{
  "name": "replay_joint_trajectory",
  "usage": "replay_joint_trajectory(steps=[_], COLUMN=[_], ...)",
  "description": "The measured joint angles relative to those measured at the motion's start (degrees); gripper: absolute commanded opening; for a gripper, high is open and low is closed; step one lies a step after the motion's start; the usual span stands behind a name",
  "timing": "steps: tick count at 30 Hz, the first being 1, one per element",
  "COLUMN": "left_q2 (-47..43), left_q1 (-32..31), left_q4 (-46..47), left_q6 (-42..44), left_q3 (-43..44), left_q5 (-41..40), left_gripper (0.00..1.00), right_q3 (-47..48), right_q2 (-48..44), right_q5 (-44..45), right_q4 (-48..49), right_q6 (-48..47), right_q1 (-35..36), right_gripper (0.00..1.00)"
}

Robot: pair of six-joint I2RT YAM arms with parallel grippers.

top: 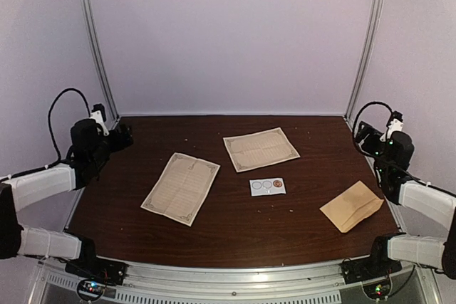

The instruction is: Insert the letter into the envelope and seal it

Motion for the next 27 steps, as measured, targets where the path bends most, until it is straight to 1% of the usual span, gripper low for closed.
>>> replay_joint_trajectory(steps=[3, 5, 9, 12, 15, 22, 27], left_q2=[5.8, 10.2, 19.7, 25.7, 29.4, 34.6, 35.9], left_q1=[-7.9, -11.9, -17.2, -19.4, -20.7, -21.2, -21.4], left_q4=[-4.0, -5.9, -8.3, -8.4, -8.2, -6.0, -4.5], left_q6=[-2.4, -3.9, -6.4, -8.1, -9.6, -10.9, -11.1], left_q3=[4.1, 5.5, 7.6, 9.3, 9.9, 11.4, 11.4], left_q5=[3.9, 6.7, 11.7, 14.8, 16.7, 19.5, 20.6], left_gripper=[0.97, 0.97, 0.96, 0.96, 0.96, 0.96, 0.96], right_q3=[1.0, 2.0, 3.3, 4.0, 5.2, 7.0, 7.0], right_q2=[0.0, 0.0, 0.1, 0.5, 1.2, 1.8, 3.5], right_q5=[-5.9, -9.6, -16.3, -20.5, -23.8, -28.9, -30.6], right_q4=[-2.4, -4.1, -6.5, -8.0, -10.5, -14.4, -15.6], right_q6=[-0.1, -0.1, 0.2, 0.2, 0.0, -1.1, -1.3], right_q1=[0.0, 0.0, 0.0, 0.1, 0.6, 2.8, 3.4], right_gripper=[1.00, 1.00, 1.00, 1.00, 1.00, 1.00, 1.00])
